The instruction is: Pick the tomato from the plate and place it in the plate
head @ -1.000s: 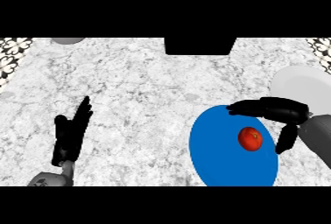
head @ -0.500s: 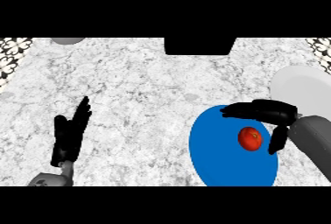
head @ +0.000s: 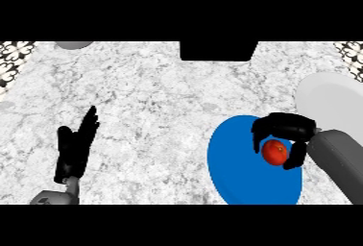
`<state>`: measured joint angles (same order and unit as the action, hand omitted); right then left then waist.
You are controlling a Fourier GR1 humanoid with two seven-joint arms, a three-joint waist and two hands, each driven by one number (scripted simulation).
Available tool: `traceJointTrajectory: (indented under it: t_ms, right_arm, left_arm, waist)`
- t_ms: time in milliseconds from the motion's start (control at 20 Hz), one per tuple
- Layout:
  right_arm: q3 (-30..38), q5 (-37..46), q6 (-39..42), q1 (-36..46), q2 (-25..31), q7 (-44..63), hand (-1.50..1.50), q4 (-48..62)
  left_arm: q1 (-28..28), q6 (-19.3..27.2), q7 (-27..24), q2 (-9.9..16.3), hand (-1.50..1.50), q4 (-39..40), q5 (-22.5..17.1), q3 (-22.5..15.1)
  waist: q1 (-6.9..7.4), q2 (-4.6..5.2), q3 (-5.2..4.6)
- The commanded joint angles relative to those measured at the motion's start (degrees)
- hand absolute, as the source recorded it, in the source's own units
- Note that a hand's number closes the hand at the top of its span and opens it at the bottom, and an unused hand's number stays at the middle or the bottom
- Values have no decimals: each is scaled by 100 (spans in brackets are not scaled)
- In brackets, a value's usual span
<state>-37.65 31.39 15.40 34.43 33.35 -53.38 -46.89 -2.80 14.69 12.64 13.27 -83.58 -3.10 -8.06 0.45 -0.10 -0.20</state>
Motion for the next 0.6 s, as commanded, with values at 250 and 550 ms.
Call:
traceJointTrajectory:
  t_ms: [250, 550]
  right_arm:
    - [609, 178, -477, -95, -314, -657, 150, 473]
    - [1972, -510, -1301, 92, -277, 3177, 150, 1400]
  left_arm:
    - [162, 25, -193, -244, 0, -56, 264, -46]
    - [194, -63, -71, -34, 0, -89, 80, 135]
  waist:
    - [-1, 19, 22]
    - [-181, -9, 1]
